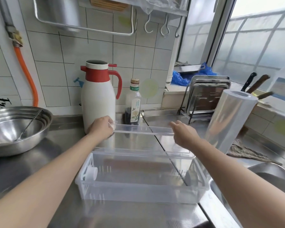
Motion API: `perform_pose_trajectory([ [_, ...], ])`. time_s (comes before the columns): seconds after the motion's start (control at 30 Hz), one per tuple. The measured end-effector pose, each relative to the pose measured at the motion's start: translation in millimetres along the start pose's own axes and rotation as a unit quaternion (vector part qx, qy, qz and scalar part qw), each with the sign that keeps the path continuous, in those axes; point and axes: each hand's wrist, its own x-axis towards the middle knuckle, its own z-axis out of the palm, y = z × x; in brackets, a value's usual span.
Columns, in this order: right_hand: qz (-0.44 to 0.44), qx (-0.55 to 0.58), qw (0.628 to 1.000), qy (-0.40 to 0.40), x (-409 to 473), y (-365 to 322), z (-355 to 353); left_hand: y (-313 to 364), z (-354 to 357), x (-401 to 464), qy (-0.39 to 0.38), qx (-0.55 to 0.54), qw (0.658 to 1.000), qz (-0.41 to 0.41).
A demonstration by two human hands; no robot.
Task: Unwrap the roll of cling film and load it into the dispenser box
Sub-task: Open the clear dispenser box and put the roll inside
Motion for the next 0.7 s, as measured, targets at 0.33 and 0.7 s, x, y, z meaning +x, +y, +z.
perform_pose_trajectory([
  [0.33, -0.009, 0.017, 0.997, -0.081, -7.0, -3.2, 1.8, 1.0, 1.4, -5.1, -0.108, 0.025, 0.993, -0.028],
  [0.7, -0.025, 0.015, 0.993, -0.116, -58.5, -33.2, -56.1, 17.9, -50.0, -89.8, -0.095, 0.256, 0.962, -0.002],
])
